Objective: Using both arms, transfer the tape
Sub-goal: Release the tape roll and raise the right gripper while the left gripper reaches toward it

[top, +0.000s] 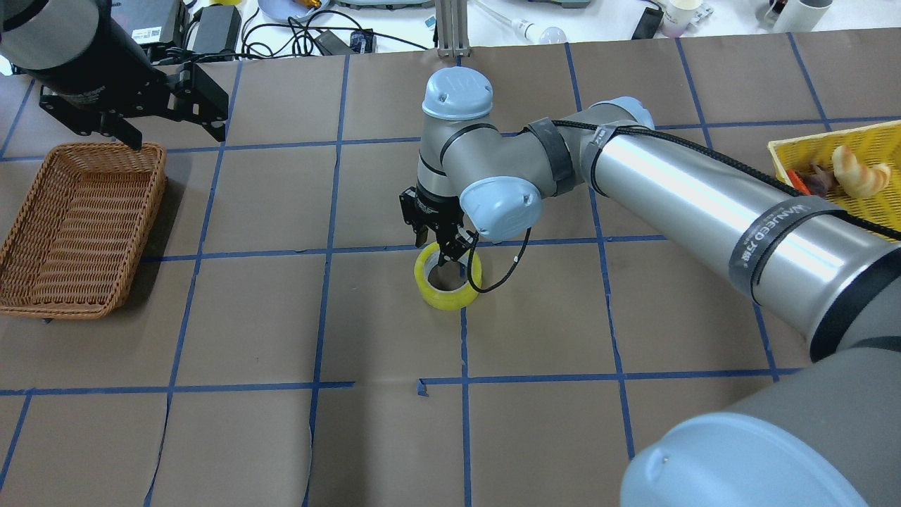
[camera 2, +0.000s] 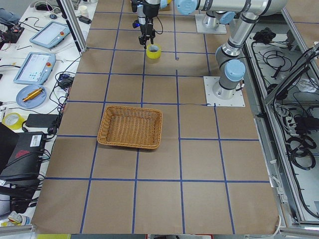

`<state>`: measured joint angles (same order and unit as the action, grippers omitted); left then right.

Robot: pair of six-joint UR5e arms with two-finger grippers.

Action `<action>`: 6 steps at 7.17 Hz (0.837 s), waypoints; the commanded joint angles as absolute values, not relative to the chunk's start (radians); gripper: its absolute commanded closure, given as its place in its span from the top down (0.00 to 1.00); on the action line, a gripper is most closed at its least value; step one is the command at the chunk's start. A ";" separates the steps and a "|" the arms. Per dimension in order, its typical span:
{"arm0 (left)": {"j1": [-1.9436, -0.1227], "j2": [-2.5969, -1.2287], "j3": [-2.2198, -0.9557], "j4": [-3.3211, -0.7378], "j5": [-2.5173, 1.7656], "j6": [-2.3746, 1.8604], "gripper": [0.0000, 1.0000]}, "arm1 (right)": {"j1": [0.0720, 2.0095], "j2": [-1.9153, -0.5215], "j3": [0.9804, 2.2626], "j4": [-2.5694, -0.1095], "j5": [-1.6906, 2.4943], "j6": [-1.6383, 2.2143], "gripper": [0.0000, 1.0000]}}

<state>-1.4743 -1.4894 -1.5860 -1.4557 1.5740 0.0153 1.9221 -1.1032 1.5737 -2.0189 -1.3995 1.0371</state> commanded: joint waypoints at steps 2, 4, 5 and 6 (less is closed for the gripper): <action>-1.467 -1.524 -1.582 -1.454 1.601 0.014 1.00 | 1.691 -1.349 1.586 -1.936 -1.468 0.655 1.00; -1.575 -1.641 -1.614 -1.361 1.589 -0.117 1.00 | 1.609 -1.437 1.589 -1.804 -1.511 0.360 1.00; -1.668 -1.702 -1.659 -1.215 1.586 -0.156 1.00 | 1.583 -1.495 1.588 -1.727 -1.547 0.192 1.00; -1.728 -1.762 -1.698 -1.128 1.566 -0.169 1.00 | 1.548 -1.552 1.583 -1.648 -1.561 0.120 1.00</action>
